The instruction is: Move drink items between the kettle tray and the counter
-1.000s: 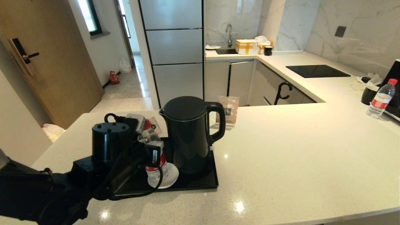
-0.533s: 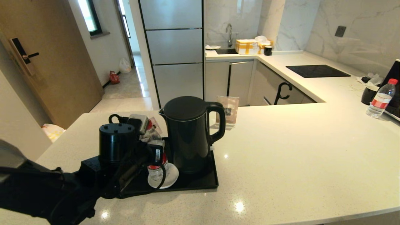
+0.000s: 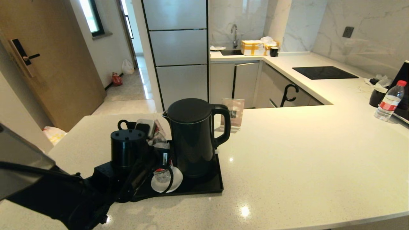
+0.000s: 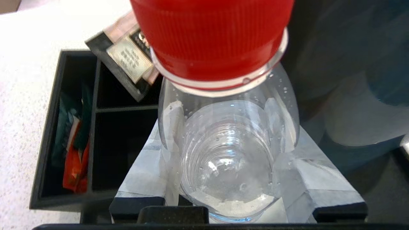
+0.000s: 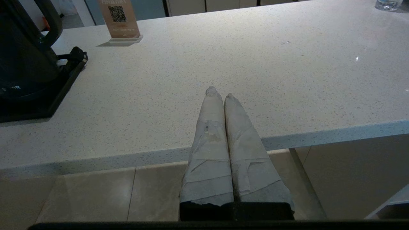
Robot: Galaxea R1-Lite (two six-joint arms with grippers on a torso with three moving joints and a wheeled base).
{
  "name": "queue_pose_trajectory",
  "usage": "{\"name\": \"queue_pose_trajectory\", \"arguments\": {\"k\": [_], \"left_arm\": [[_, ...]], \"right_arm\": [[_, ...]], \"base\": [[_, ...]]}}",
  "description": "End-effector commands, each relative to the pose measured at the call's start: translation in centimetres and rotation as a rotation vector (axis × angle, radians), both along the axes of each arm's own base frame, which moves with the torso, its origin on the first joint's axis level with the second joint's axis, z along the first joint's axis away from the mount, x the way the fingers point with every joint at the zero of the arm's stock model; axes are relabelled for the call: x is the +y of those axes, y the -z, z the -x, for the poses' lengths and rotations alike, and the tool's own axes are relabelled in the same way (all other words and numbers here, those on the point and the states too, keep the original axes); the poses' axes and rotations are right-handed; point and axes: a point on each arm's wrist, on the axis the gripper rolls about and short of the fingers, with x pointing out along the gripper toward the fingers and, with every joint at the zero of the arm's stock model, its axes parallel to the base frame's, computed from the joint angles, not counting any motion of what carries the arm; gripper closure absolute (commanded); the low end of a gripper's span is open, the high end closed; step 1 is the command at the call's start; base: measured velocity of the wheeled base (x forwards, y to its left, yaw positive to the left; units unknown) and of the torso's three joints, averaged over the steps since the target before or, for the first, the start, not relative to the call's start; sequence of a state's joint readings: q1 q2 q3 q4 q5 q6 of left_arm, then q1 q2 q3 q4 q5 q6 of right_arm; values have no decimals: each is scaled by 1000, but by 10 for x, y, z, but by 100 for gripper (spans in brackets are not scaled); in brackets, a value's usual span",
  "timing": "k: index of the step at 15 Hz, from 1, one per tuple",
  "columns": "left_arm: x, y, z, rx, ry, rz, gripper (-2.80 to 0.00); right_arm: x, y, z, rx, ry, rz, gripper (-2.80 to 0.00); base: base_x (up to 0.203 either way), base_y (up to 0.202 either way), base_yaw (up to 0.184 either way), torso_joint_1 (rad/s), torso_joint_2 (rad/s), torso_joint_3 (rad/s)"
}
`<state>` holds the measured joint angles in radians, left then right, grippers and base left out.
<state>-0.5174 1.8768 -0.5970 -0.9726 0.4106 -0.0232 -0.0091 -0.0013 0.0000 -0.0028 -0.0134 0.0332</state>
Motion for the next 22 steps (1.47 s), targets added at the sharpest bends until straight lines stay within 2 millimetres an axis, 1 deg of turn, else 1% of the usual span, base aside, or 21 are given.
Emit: {"name": "queue_pose_trajectory", "arguments": {"k": [1, 3, 4, 5, 7, 12, 13, 15, 17, 22], "left_arm": [[0, 4, -1, 8, -4, -6, 0], [-1, 3, -1, -3, -2, -12, 0], [0, 2, -1, -5, -5, -11, -185], [0, 2, -1, -5, -5, -11, -280], [-2, -1, 2, -12, 6, -8, -280], [-3, 0, 6, -8, 13, -10, -280], [-3, -4, 11, -15, 20, -5, -280], [-3, -4, 14, -14, 27, -6, -280], [-2, -8, 25, -18, 41, -4, -280], [0, -8, 27, -16, 37, -7, -280]], "right_arm": [[0, 0, 0, 1, 0, -1, 0], [0, 0, 0, 1, 0, -1, 0], [0, 0, 0, -1, 0, -1, 0], [0, 0, 0, -1, 0, -1, 0], [0, 0, 0, 1, 0, -1, 0], [0, 0, 0, 1, 0, -1, 0], [0, 0, 0, 1, 0, -1, 0], [0, 0, 0, 1, 0, -1, 0], [0, 0, 0, 1, 0, -1, 0], [0, 0, 0, 1, 0, -1, 0]], "base": [[0, 0, 0, 0, 0, 0], [0, 0, 0, 0, 0, 0], [0, 0, 0, 0, 0, 0], [0, 0, 0, 0, 0, 0], [0, 0, 0, 0, 0, 0], [0, 0, 0, 0, 0, 0], [0, 0, 0, 0, 0, 0], [0, 0, 0, 0, 0, 0], [0, 0, 0, 0, 0, 0], [0, 0, 0, 0, 0, 0]]}}
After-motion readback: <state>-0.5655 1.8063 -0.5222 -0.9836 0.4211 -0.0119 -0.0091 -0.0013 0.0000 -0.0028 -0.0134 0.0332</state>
